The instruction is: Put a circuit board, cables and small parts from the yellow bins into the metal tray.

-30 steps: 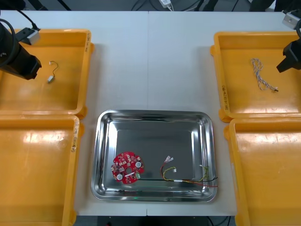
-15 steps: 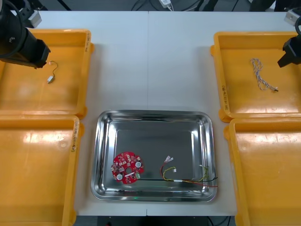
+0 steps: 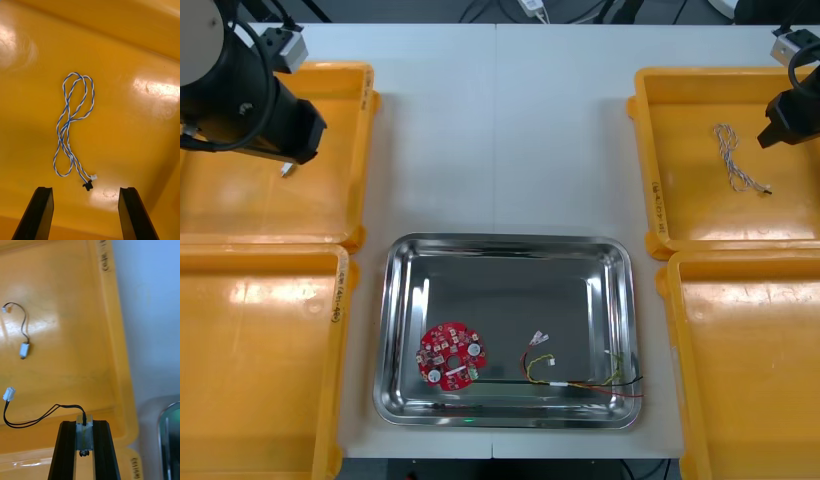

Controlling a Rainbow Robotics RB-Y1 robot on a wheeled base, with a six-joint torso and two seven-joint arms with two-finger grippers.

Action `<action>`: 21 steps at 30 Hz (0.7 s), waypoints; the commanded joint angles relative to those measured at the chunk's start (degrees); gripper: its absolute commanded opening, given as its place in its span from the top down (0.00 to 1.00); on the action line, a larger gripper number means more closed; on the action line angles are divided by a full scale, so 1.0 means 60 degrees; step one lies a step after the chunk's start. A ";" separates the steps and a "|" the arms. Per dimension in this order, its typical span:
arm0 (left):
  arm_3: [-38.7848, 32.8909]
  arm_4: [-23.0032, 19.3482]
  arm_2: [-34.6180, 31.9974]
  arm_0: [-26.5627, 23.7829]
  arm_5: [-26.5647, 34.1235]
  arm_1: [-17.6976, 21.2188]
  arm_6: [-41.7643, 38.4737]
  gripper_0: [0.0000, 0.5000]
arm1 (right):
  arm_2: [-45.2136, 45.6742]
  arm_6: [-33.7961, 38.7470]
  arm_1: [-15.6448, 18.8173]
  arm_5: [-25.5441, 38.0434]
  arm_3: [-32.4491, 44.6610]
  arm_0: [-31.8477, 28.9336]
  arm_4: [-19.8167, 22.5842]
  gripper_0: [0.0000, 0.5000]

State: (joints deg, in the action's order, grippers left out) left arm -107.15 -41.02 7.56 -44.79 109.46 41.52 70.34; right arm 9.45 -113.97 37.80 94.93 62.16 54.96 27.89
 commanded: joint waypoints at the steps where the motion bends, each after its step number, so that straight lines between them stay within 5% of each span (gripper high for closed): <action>1: -0.0863 0.0245 -0.0308 0.0053 0.0090 -0.0797 -0.1982 1.00 | 0.0212 -0.0106 -0.0295 -0.0484 -0.0311 0.0566 -0.0196 0.00; 21: -0.1947 0.2896 0.2475 0.1107 0.0090 -0.2496 -0.4604 1.00 | 0.0212 -0.0370 -0.0676 -0.1759 -0.1762 0.0668 -0.0343 0.00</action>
State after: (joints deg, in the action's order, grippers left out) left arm -116.43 -25.33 19.49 -39.54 109.64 28.55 50.87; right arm 9.45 -114.00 34.04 85.99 52.29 55.92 26.37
